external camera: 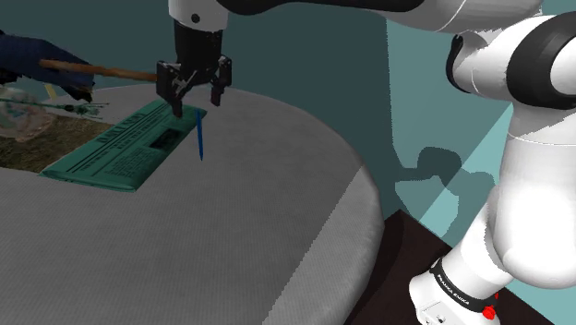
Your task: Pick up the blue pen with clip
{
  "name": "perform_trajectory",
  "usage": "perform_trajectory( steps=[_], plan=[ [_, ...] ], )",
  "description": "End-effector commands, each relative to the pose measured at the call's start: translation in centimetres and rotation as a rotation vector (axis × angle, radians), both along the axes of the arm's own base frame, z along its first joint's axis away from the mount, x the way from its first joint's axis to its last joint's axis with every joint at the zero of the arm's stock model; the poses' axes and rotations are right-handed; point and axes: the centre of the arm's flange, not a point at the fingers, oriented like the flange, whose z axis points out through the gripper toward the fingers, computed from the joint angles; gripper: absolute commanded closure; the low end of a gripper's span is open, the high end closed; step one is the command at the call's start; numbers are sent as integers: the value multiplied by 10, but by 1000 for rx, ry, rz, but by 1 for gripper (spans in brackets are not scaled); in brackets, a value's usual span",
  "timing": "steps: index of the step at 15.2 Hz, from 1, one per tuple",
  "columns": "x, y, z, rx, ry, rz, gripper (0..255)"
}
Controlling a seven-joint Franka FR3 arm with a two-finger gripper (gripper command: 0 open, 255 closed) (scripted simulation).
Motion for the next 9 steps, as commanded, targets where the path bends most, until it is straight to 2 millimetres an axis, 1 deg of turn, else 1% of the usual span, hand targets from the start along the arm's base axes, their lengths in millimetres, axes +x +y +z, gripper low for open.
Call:
perform_trajectory(
  steps=[1, 2, 9],
  plan=[
    [0, 0, -5, 0, 0, 0, 0],
    [0, 0, -5, 0, 0, 0, 255],
    [0, 0, -5, 0, 0, 0, 255]
  ],
)
